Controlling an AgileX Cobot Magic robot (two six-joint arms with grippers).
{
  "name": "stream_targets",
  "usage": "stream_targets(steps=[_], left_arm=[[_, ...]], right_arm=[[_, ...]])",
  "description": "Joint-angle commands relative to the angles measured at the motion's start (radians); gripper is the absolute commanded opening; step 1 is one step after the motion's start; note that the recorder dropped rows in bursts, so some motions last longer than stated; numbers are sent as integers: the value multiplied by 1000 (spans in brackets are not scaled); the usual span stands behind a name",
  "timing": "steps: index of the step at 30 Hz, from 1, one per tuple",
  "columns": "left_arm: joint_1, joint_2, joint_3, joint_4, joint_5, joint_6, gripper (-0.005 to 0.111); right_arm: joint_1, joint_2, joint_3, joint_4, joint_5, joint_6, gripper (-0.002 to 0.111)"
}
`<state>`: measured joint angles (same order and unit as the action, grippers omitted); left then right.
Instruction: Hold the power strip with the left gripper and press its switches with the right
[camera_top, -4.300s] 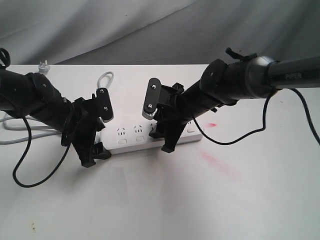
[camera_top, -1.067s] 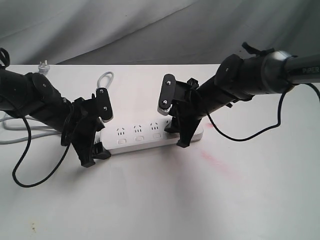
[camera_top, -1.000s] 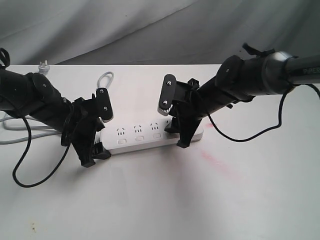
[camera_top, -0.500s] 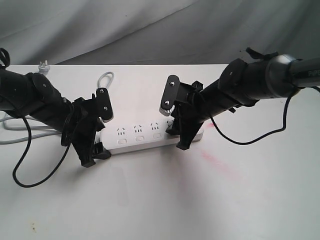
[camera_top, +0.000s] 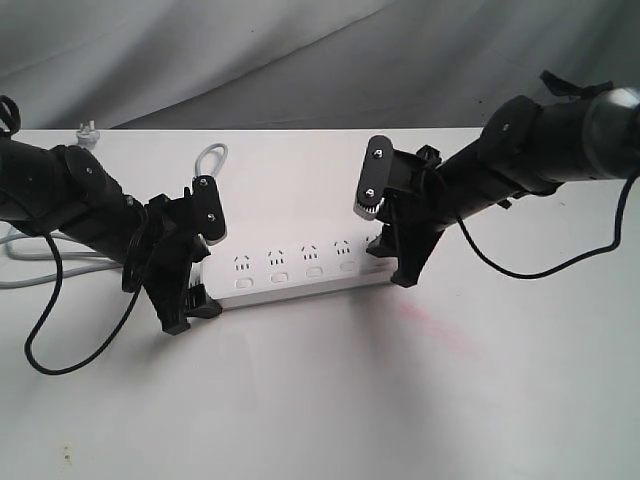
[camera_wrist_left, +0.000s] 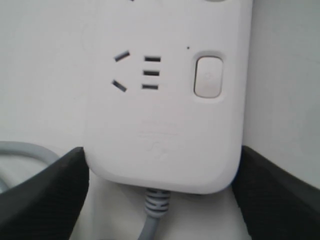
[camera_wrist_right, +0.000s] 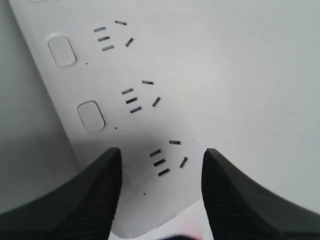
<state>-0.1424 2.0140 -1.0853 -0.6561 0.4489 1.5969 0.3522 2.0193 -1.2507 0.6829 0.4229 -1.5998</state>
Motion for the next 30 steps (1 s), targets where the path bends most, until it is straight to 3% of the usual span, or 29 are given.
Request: stream_targets(steps=[1,30], left_arm=[[2,1,-2,11,-16,4,65],[2,1,-2,11,-16,1,65]], right_arm=[[-27,-8,4,-4,-10,-8,47],[-23,101,9,1,48,-8,47]])
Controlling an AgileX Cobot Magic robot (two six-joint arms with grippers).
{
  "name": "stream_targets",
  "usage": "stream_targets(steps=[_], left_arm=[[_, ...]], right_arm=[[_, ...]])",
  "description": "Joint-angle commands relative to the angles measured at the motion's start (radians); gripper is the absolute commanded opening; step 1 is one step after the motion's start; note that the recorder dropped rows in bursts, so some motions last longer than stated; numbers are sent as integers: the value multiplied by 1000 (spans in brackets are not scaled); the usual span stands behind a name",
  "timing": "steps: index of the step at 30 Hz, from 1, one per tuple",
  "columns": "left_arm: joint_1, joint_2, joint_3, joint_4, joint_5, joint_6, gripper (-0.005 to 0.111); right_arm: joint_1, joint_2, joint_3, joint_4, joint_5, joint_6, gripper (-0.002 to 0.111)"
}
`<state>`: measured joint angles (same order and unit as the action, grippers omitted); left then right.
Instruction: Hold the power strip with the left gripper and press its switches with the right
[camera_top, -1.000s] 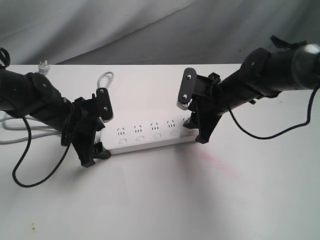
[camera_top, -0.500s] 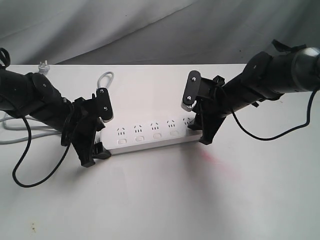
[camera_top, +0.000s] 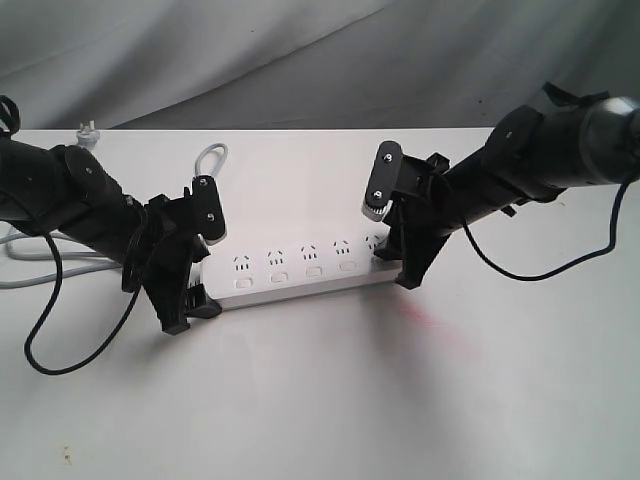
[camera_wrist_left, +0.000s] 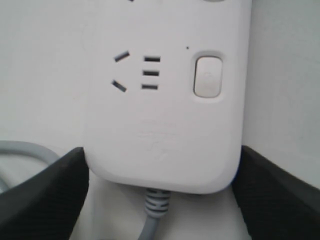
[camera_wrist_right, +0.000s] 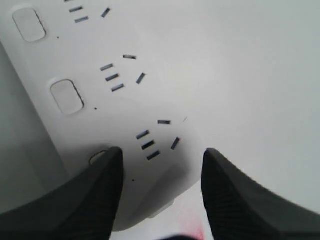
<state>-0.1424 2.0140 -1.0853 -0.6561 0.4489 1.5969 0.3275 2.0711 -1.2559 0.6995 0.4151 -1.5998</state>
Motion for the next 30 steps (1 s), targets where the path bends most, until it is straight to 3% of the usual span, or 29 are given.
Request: stream_targets(steps=[1,13,30], left_arm=[[2,1,-2,11,-16,1,65],[2,1,-2,11,-16,4,65],[2,1,-2,11,-16,2,65]], right_arm=[[2,53,14,-16,62,-8,47],[2,63,14,-5,68,-8,47],[0,-90,9,34,17,-8,47]])
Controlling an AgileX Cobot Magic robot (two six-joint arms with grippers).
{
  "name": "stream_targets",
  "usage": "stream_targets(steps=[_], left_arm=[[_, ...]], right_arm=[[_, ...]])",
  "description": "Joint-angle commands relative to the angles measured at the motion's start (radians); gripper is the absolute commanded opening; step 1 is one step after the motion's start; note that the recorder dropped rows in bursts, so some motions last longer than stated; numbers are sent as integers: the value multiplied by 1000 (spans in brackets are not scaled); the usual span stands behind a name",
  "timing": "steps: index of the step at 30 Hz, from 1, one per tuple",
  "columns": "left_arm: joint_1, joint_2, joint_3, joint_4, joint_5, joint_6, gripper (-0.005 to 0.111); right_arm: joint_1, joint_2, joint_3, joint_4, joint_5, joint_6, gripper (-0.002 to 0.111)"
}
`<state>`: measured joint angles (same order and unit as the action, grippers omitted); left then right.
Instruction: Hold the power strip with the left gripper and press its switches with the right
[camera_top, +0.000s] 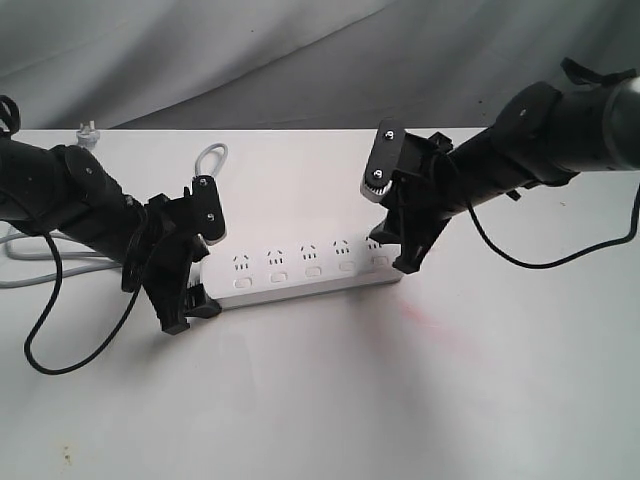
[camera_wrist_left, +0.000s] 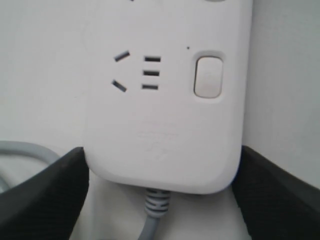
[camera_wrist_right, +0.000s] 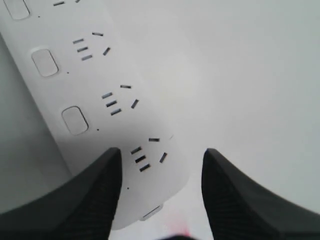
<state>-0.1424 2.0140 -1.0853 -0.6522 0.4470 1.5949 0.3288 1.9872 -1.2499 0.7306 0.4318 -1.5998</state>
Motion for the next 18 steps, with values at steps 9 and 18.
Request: stream_targets(steps=[9,18], left_arm=[[2,1,-2,7,-14,6,65],[2,1,-2,7,-14,6,65]], right_arm=[[-1,-86,12,44,29,-8,3],[-16,-373,204,147,-56,21,0]])
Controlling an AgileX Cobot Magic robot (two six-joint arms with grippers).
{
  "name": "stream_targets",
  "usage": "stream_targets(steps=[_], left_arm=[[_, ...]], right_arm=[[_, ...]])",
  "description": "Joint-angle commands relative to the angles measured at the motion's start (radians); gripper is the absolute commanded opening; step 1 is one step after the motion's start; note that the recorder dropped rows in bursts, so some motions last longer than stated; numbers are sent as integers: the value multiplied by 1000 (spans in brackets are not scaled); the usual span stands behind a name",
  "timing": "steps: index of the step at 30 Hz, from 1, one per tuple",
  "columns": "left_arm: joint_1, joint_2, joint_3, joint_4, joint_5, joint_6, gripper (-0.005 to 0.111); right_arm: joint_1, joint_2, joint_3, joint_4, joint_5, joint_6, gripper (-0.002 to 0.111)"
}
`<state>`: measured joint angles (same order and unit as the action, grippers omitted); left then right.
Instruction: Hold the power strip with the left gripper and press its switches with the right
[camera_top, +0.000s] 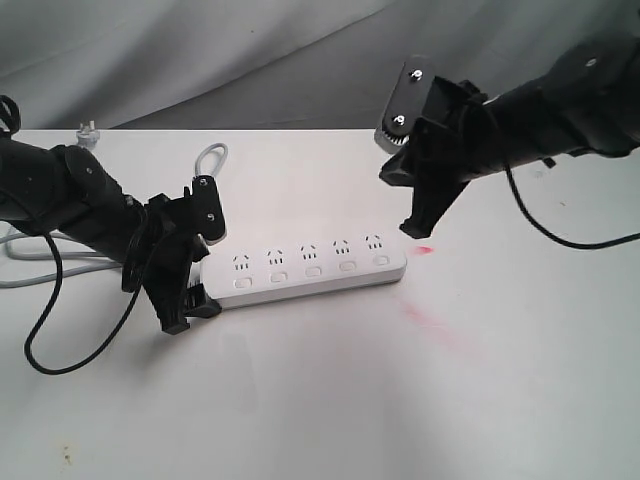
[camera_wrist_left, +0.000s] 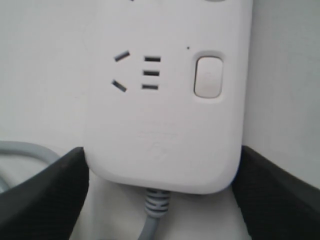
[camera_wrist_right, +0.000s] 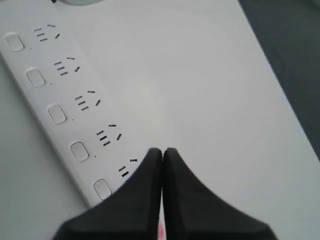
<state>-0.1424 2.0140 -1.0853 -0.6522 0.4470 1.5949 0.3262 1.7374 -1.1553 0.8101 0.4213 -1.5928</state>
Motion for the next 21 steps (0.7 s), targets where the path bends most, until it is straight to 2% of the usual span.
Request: stream_targets(steps=[1,8,14,21], left_arm=[[2,1,-2,7,-14,6,65],[2,1,-2,7,-14,4,65],[2,1,-2,7,-14,4,65],[2,1,-2,7,-14,7,65]], right_arm=[[-18,-168,146,93,-58,32,0],[-61,-485,422,203,-203,283,0],[-61,-750,649,278,-392,290,0],[-61,-959,820,281,-474,290,0]])
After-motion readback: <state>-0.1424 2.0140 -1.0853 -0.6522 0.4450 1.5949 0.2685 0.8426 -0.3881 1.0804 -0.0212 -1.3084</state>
